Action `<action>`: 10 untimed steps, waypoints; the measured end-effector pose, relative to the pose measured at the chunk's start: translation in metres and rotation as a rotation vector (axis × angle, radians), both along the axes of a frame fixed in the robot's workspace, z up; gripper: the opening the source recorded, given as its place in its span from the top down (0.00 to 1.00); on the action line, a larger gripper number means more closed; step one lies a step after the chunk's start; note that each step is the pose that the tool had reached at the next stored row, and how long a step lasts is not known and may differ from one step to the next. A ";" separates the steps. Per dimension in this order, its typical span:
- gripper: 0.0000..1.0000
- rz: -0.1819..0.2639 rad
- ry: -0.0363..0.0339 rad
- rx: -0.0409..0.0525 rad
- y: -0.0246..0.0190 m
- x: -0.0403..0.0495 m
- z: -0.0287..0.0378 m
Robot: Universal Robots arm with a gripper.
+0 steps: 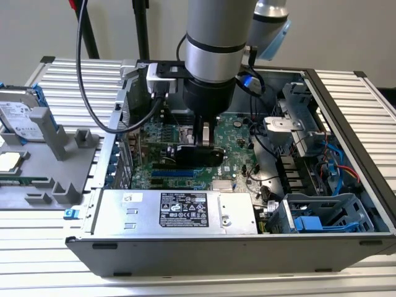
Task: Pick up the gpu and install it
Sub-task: 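Insert the gpu into the slot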
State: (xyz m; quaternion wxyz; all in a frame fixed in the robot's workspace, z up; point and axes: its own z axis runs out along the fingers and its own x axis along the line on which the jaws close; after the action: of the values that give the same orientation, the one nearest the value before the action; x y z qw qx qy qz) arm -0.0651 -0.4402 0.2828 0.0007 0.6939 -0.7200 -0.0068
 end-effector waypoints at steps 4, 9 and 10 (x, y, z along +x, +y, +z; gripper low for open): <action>1.00 0.000 0.0004 0.0001 -0.0020 0.0000 -0.0007; 1.00 0.000 0.0011 -0.0008 -0.0024 0.0000 -0.0018; 1.00 0.000 0.0012 -0.0005 -0.0024 0.0000 -0.0021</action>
State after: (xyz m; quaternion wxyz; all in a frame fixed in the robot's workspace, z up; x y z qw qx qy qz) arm -0.0652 -0.4426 0.2806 0.0013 0.6939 -0.7201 -0.0070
